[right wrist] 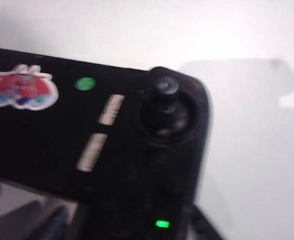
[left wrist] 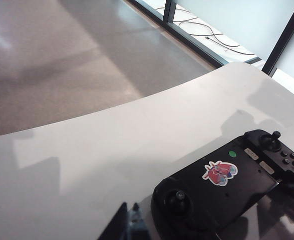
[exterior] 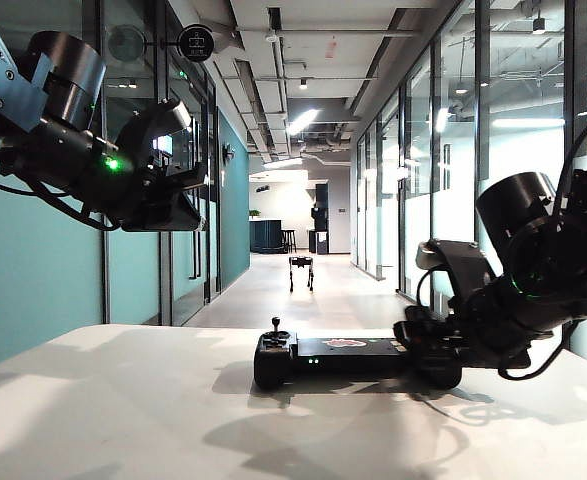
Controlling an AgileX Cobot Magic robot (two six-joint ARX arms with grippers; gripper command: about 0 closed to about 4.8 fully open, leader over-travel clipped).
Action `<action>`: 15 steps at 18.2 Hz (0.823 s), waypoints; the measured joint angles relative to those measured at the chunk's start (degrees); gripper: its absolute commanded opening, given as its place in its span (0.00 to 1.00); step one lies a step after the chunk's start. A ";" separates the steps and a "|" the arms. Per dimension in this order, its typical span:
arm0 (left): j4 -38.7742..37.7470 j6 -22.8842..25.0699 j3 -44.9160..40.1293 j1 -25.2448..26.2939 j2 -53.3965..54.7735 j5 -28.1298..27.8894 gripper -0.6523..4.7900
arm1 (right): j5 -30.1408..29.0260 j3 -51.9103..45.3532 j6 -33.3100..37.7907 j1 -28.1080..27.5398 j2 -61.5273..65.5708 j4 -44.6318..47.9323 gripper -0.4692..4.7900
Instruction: Push the left joystick on the remote control sitting on the white table backward to make the robot dog back up in a straight line until it returns close to you.
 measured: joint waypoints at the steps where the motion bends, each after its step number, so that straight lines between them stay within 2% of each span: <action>1: 0.00 0.00 0.00 0.00 0.00 0.00 0.11 | -0.07 0.00 -0.07 -0.11 0.00 0.00 0.64; 3: -0.04 0.00 0.00 -0.02 0.00 0.00 0.11 | 0.02 0.00 -1.03 -0.04 0.00 -0.02 0.59; 7: -0.42 0.00 -0.02 -0.02 0.00 0.02 0.11 | 0.15 0.00 -1.53 -0.07 0.00 0.00 0.58; 9: -0.42 0.00 0.00 -0.02 0.00 0.02 0.11 | 0.15 0.00 -1.53 -0.07 0.00 0.00 0.53; 15: -0.42 0.00 -0.02 -0.02 0.00 0.02 0.11 | 0.11 -0.02 -1.88 -0.02 0.00 0.07 0.49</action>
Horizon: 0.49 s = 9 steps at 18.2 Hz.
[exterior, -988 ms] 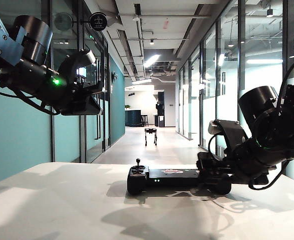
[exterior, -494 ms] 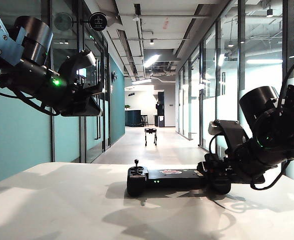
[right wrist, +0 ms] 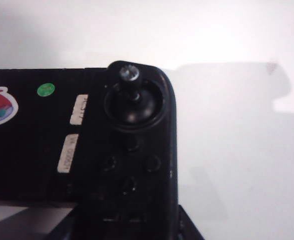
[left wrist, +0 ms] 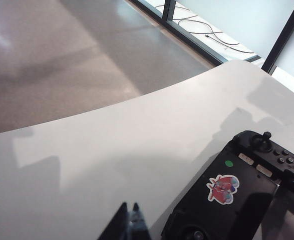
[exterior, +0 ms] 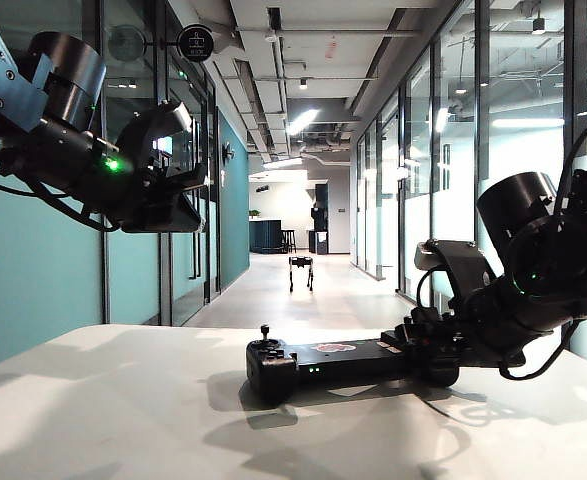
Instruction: Push the left joystick on the remote control sitting on the white table backward to make the robot dog back up in a straight line until it returns close to you.
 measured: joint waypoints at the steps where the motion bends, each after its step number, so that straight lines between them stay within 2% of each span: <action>1: -0.02 0.00 0.00 0.00 0.00 0.00 0.11 | 0.04 0.00 0.02 0.02 0.00 0.00 0.49; 6: 0.04 0.00 0.28 -0.02 1.51 0.20 0.11 | 2.23 0.02 1.95 0.24 0.00 0.04 0.49; 9: 0.07 0.00 1.22 -0.02 4.11 2.12 0.11 | 5.27 0.00 4.57 0.22 0.00 0.17 0.49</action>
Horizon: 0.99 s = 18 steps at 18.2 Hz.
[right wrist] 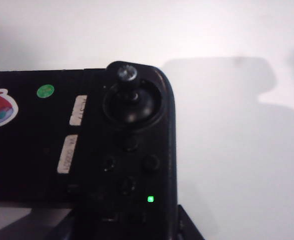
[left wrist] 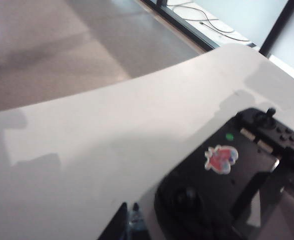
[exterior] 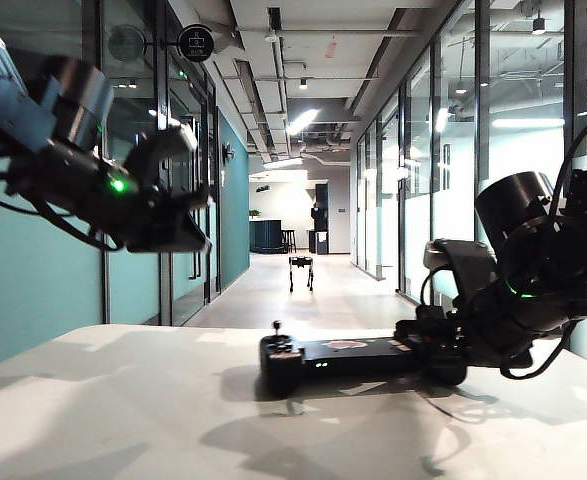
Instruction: Push the left joystick on the remote control sitting on the white table backward to make the robot dog back up in a straight line until it returns close to you.
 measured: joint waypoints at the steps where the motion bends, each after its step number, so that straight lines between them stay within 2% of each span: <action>1: 0.02 0.00 0.83 0.00 1.09 0.96 0.11 | 1.16 0.00 0.35 0.15 0.00 0.02 0.49; 10: 0.00 1.40 13.11 0.00 13.62 9.75 0.11 | 9.70 0.00 4.31 4.22 0.04 1.14 0.47; 18: -0.35 1.46 16.02 0.00 17.25 11.80 0.11 | 13.55 -0.02 5.73 5.62 0.04 1.03 0.46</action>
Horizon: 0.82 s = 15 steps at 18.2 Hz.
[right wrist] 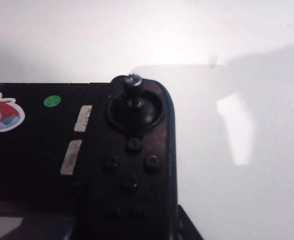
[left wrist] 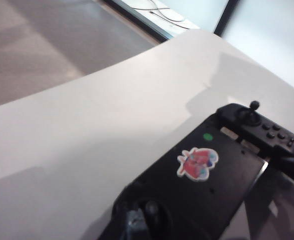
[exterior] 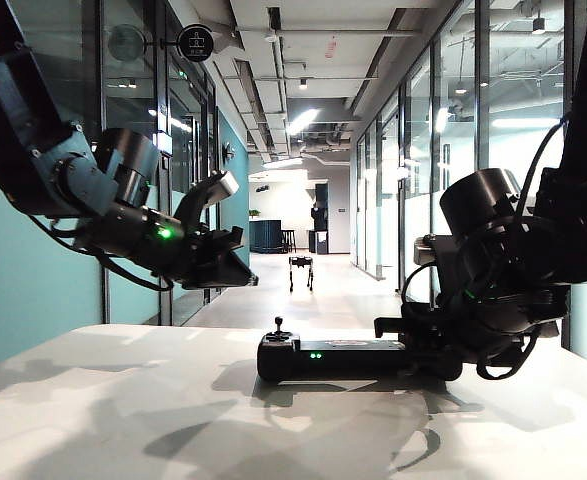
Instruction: Push the left joystick on the remote control sitting on the white table backward to make the robot dog back up in a straight line until it returns close to you.
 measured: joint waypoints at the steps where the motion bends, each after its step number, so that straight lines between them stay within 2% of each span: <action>1: -0.11 0.00 0.96 -0.02 0.79 0.13 0.11 | -0.02 0.02 0.00 0.00 0.00 0.00 0.46; 6: -2.69 0.26 7.23 0.00 5.07 2.78 0.11 | 0.02 0.02 0.00 0.00 0.00 0.00 0.46; 9: -6.01 2.45 10.47 -0.02 8.04 4.92 0.11 | 0.04 0.02 0.00 0.00 0.00 0.00 0.46; 11: -7.93 4.15 12.79 -0.02 10.21 5.11 0.11 | 0.11 0.02 0.00 0.00 0.00 0.00 0.46; 15: -12.20 4.59 19.08 -0.02 14.23 5.16 0.11 | 0.13 0.02 0.00 0.00 0.00 0.00 0.46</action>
